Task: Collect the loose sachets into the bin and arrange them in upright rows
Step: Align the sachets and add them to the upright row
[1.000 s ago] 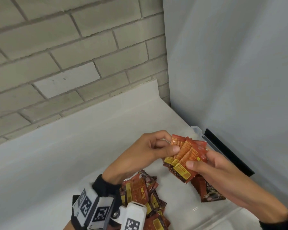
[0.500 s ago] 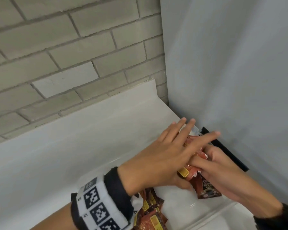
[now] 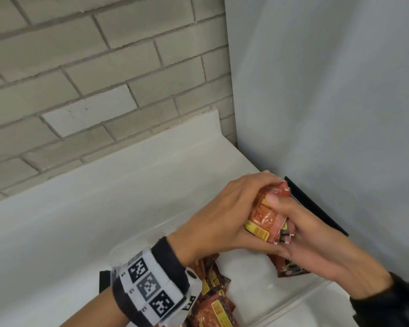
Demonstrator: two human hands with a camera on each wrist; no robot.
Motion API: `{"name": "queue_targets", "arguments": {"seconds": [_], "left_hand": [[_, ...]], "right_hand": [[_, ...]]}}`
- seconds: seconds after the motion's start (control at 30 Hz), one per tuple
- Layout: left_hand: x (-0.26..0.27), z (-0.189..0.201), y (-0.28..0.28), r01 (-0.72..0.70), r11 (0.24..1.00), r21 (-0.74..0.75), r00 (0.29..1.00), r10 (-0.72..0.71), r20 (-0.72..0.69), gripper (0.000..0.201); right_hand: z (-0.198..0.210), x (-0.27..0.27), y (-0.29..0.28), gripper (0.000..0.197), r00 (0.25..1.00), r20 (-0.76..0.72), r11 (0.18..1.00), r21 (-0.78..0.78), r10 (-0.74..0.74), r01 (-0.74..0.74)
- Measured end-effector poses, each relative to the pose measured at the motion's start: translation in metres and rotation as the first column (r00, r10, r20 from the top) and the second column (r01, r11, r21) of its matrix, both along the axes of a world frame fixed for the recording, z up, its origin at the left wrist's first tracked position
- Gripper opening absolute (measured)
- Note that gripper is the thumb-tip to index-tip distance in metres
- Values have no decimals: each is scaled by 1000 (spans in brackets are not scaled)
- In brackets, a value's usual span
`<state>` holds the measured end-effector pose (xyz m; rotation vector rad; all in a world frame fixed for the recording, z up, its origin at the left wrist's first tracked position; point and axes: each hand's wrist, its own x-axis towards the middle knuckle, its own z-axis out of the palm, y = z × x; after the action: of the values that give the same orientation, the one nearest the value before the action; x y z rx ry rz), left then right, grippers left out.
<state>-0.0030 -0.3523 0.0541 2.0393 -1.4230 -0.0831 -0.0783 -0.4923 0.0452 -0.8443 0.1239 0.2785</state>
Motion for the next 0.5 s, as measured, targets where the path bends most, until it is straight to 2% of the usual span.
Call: {"name": "queue_targets", "arguments": {"seconds": [0.07,0.17,0.23,0.3,0.43,0.5], "left_hand": [[-2,-2,0,-22,1000,10,999,22,-33,100],[-4,-1,-1,-78,997,30,981,82,-175,104],[-5,-1,-2,-97,995,1,969,94,-229,105],[-6,1,-3,-101,995,-27,975,93,-203,105],[-3,3,-3,33,999,31,999,-32,-16,107],[-3,3,-4,85,995,49,996,-85,-5,94]], "right_hand": [[0,1,2,74,1000,3,1000,-24,-16,16],[3,-1,5,74,999,34,995,-100,-22,25],[5,-3,7,82,998,62,995,-99,-15,21],[7,-4,8,85,996,89,994,-108,-3,13],[10,-4,8,47,993,119,987,-157,1,18],[8,-4,9,49,992,128,975,-220,-4,32]]}}
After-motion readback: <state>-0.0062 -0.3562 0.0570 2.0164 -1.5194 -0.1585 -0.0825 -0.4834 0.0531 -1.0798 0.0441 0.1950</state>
